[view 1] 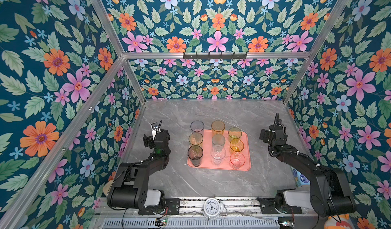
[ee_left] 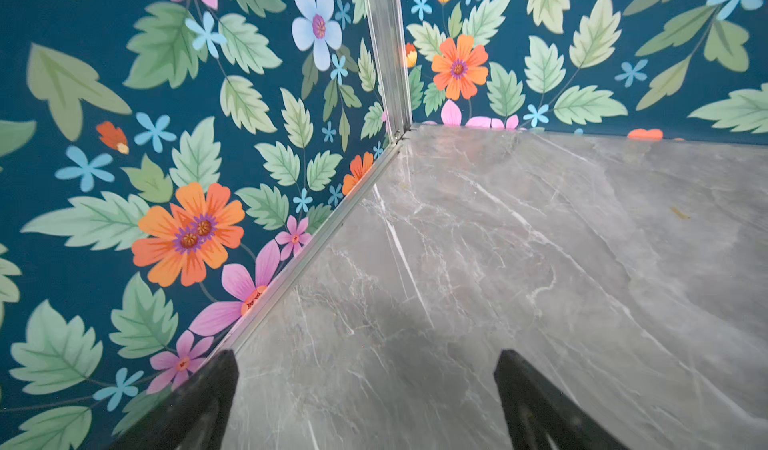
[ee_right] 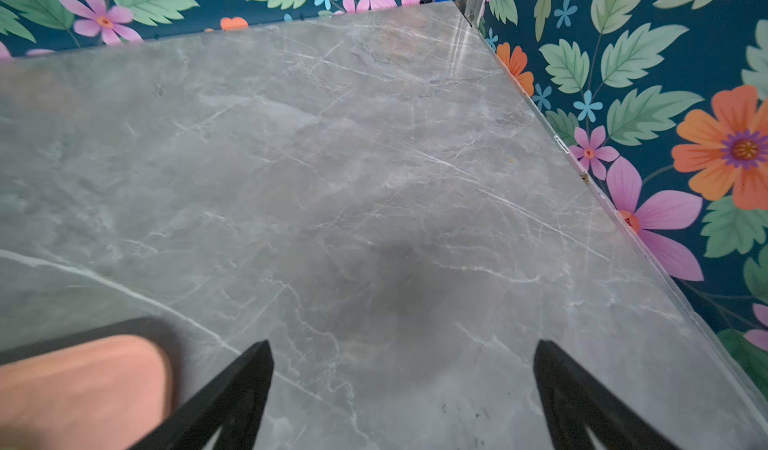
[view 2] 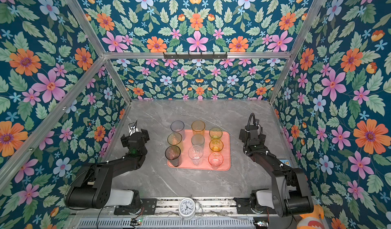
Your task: Place the glasses into the tray
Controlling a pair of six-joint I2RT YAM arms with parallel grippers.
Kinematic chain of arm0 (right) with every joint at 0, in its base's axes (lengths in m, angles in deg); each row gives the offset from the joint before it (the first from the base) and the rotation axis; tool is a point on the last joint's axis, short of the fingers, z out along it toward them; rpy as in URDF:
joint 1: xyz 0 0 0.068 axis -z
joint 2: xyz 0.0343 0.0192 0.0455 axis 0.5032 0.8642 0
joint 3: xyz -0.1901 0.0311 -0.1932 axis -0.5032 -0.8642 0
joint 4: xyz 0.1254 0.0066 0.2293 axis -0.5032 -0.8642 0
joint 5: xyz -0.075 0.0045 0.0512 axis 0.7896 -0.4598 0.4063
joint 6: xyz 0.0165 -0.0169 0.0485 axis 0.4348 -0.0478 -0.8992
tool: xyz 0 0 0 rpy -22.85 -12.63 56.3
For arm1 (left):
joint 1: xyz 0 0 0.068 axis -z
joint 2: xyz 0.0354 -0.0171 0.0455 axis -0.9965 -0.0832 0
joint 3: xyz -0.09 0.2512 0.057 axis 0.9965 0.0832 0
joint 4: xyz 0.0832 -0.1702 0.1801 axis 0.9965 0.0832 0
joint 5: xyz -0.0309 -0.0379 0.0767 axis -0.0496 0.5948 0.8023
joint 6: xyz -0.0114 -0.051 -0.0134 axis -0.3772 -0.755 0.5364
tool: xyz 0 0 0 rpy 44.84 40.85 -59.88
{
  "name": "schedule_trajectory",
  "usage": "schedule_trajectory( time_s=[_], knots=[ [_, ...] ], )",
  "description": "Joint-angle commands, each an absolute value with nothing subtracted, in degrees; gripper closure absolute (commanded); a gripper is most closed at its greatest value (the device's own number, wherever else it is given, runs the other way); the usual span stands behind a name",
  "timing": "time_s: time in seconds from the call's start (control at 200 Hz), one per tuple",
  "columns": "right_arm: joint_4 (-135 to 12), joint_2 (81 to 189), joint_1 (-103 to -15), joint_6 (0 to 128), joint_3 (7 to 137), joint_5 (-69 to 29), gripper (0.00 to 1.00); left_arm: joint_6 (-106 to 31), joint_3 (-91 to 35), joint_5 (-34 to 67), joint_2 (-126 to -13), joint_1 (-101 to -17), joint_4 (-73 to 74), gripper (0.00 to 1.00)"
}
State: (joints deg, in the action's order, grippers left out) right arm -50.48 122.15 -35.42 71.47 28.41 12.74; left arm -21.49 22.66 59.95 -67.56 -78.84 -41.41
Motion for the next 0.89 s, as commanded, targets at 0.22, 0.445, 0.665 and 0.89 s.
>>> schedule_trajectory(
  time_s=[0.22, 0.445, 0.665, 0.89],
  knots=[
    [-28.3, 124.1, -31.8, 75.3, 20.3, 8.0, 0.01, -22.2, 28.6, 43.1, -69.1, -81.9, -56.1, 0.01],
    [-15.7, 127.3, -31.8, 76.7, 14.8, 4.5, 0.01, -21.9, 29.8, 39.7, -69.0, -82.4, -58.4, 0.01],
    [-4.8, 131.6, -31.6, 78.4, 11.4, 2.0, 0.01, -22.3, 33.0, 37.9, -75.3, -82.6, -71.0, 0.01],
    [-8.0, 130.4, -31.4, 77.3, 11.9, 2.1, 0.01, -23.8, 29.7, 42.1, -79.1, -82.6, -67.8, 0.01]
  ],
)
